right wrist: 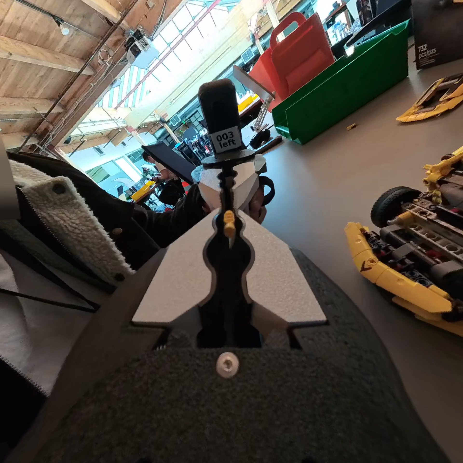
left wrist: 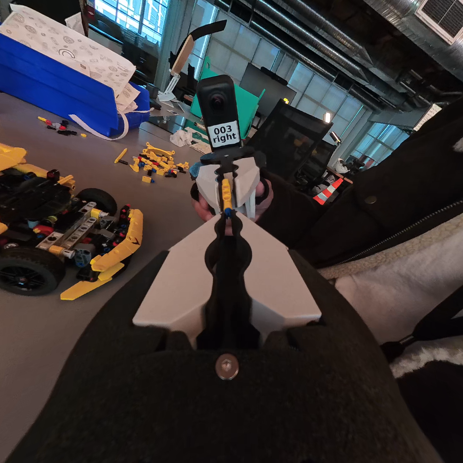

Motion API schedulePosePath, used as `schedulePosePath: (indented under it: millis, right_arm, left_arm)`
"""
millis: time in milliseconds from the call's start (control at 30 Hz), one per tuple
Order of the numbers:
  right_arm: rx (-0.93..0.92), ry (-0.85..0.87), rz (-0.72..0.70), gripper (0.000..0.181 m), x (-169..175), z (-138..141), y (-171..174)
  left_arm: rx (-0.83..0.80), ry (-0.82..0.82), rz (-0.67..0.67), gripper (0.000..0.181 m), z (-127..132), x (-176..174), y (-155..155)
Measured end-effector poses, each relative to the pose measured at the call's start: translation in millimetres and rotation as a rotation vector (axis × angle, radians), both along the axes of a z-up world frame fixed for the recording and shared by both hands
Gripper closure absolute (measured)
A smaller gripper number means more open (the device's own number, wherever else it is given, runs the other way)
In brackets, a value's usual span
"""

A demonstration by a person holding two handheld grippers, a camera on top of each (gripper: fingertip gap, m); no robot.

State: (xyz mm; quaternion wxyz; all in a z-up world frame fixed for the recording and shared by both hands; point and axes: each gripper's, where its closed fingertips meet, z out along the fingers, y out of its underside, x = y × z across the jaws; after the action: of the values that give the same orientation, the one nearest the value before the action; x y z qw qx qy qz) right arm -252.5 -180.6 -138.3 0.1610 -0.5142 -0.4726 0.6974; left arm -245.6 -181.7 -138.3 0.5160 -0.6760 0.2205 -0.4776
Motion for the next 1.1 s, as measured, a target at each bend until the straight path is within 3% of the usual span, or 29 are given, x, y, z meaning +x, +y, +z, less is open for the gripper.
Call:
schedulePosePath:
  millis: [500, 533, 633, 700, 767, 800, 900, 967, 1100]
  right_arm:
    - [0.032, -0.072, 0.024, 0.174, 6, -6, 6]
    - [-0.004, -0.036, -0.034, 0.174, 14, 2, 24]
    - [-0.11, 0.073, -0.228, 0.174, 83, 32, 108]
    - [-0.038, 0.07, -0.405, 0.175, 116, 42, 146]
    - [0.049, -0.053, -0.426, 0.175, 113, 28, 148]
    - [0.102, -0.17, -0.467, 0.175, 110, 8, 156]
    - [0.444, -0.624, -0.797, 0.175, 151, -65, 231]
    - [0.662, -0.771, -0.868, 0.175, 178, -80, 261]
    - [0.627, -0.89, -0.91, 0.175, 203, -104, 286]
  left_arm:
    - [0.061, 0.141, 0.053, 0.179, -8, 0, 1]
    - [0.068, 0.112, 0.091, 0.179, -3, -11, 3]
    - [0.052, -0.106, 0.199, 0.179, 20, -65, 6]
    - [0.07, -0.128, 0.186, 0.179, 24, -62, 7]
    - [0.019, -0.071, 0.074, 0.178, 12, -29, 7]
    - [0.009, -0.022, 0.031, 0.178, 6, -14, 5]
    - [0.018, 0.119, 0.01, 0.178, -12, 6, -1]
    - [0.028, 0.105, 0.009, 0.178, -10, 5, -3]
    - [-0.036, 0.043, -0.017, 0.178, -10, 4, -1]
